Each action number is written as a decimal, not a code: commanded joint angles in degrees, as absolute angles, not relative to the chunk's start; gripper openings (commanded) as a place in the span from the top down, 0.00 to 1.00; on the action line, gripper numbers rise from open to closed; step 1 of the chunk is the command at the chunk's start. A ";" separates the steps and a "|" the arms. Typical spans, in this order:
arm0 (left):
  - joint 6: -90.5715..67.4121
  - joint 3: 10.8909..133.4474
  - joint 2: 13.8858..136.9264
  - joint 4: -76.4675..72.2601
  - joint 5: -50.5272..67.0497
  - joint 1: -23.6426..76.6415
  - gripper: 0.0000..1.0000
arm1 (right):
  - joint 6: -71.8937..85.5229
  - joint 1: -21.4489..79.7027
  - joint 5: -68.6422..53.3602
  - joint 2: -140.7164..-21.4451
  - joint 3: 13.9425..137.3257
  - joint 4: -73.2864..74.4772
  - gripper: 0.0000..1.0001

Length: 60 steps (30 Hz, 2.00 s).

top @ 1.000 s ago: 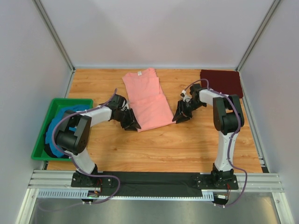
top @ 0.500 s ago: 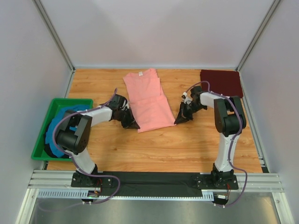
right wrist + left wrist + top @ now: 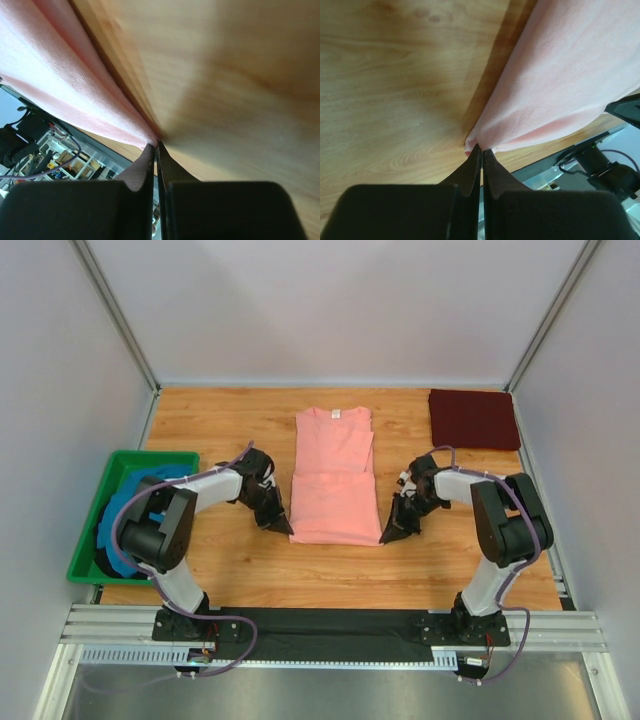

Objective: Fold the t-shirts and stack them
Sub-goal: Fold the tshirt

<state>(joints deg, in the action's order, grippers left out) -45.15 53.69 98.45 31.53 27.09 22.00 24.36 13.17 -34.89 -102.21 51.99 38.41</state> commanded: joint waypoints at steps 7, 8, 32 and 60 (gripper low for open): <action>-42.63 48.43 90.27 35.94 30.41 24.87 0.92 | 30.05 16.78 -29.01 -89.40 41.58 36.73 0.98; -42.28 48.69 89.65 38.73 30.58 25.13 0.88 | 30.93 17.22 -28.57 -87.56 41.40 37.35 0.97; -26.55 78.31 106.70 35.77 32.00 17.32 0.62 | 13.47 16.70 -21.18 -101.59 75.05 41.14 0.60; -18.63 80.68 116.72 30.42 33.14 17.05 0.63 | 6.24 13.10 -26.10 -117.42 83.85 41.57 0.67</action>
